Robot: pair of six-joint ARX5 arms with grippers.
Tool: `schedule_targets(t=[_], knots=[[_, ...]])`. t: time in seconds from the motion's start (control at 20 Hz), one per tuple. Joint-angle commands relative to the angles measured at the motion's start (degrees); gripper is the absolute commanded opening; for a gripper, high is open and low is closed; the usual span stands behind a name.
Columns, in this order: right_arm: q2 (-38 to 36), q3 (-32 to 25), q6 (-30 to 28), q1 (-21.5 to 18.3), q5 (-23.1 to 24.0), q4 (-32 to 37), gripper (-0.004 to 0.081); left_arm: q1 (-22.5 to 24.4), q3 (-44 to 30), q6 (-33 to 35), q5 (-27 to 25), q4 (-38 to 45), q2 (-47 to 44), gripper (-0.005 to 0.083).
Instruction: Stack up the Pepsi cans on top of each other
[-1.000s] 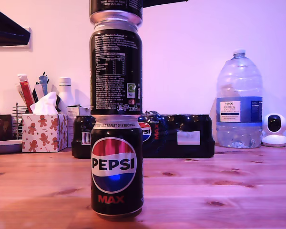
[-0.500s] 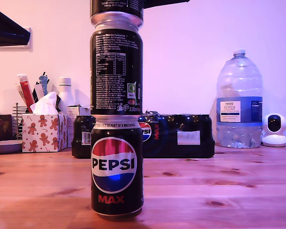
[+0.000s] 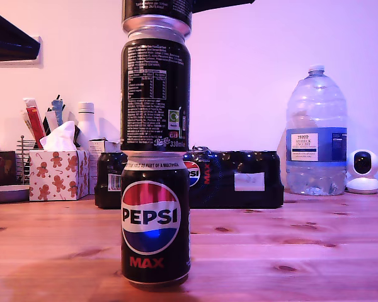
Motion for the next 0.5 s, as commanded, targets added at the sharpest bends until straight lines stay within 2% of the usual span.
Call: schedule_targets(t=[0.0,0.45], knots=[[-0.61,2.14,0.26,0.50,0.81,0.92,0.0705,-0.17,-0.81,0.22,0.07,0.39,-0.17,-0.0021],[-0.61,2.14,-0.50,0.59,1.16,0.85,0.0713,-0.17,-0.81,0.22,0.07,0.37,-0.17,-0.0021]])
